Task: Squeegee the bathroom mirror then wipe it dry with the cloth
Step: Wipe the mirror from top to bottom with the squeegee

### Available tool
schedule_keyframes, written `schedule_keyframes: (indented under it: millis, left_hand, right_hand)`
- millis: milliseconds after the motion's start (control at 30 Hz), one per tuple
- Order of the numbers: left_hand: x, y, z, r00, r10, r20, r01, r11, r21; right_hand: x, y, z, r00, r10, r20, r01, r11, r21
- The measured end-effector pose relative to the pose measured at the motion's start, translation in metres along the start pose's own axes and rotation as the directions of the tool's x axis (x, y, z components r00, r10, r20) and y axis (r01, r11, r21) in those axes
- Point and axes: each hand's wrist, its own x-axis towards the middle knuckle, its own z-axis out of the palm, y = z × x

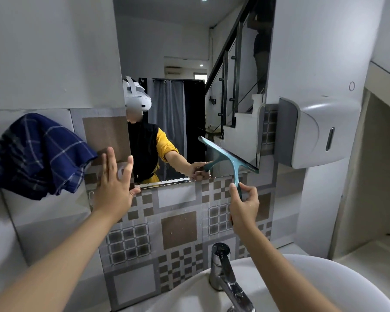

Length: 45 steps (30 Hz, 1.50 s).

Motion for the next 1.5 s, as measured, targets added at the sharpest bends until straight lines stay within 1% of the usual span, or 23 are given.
schedule_keyframes:
  millis: [267, 467, 633, 767, 900, 1033, 1167, 1267, 1367, 1500]
  left_hand:
    - [0.0, 0.001, -0.001, 1.0, 0.001, 0.001, -0.001, 1.0, 0.024]
    - [0.0, -0.001, -0.002, 1.0, 0.03, -0.01, -0.029, 0.998, 0.063]
    - [-0.002, -0.005, -0.007, 0.998, 0.062, 0.026, -0.064, 0.995, 0.077]
    - [-0.004, -0.008, -0.017, 0.995, 0.081, 0.063, -0.088, 0.99, 0.114]
    - [-0.005, -0.016, -0.024, 0.993, 0.106, 0.048, -0.113, 0.976, 0.187]
    - [-0.005, -0.024, -0.024, 0.992, 0.117, 0.042, -0.123, 0.974, 0.19]
    - [-0.007, -0.025, -0.026, 0.993, 0.104, 0.063, -0.114, 0.978, 0.175]
    - [-0.011, -0.03, -0.028, 0.993, 0.094, 0.078, -0.107, 0.977, 0.184]
    - [-0.015, -0.037, -0.027, 0.992, 0.09, 0.087, -0.105, 0.978, 0.178]
    - [-0.017, -0.04, -0.026, 0.993, 0.092, 0.079, -0.104, 0.982, 0.156]
  right_hand:
    - [-0.023, -0.013, 0.034, 0.974, 0.219, -0.061, -0.205, 0.962, 0.183]
    - [-0.046, -0.012, 0.064, 0.953, 0.286, -0.101, -0.256, 0.938, 0.234]
    - [-0.073, -0.006, 0.085, 0.961, 0.256, -0.106, -0.228, 0.948, 0.224]
    - [-0.097, -0.004, 0.102, 0.961, 0.261, -0.094, -0.235, 0.946, 0.225]
    - [-0.116, -0.002, 0.115, 0.966, 0.246, -0.079, -0.226, 0.952, 0.208]
    - [-0.12, 0.008, 0.122, 0.964, 0.254, -0.082, -0.234, 0.952, 0.198]
    - [-0.138, 0.016, 0.12, 0.985, 0.172, -0.02, -0.168, 0.979, 0.117]
    - [-0.15, 0.024, 0.119, 0.992, 0.124, 0.033, -0.126, 0.988, 0.093]
    - [-0.152, 0.027, 0.118, 0.995, 0.098, 0.033, -0.1, 0.993, 0.061]
    - [-0.149, 0.035, 0.105, 0.999, 0.006, 0.052, -0.003, 0.999, -0.054]
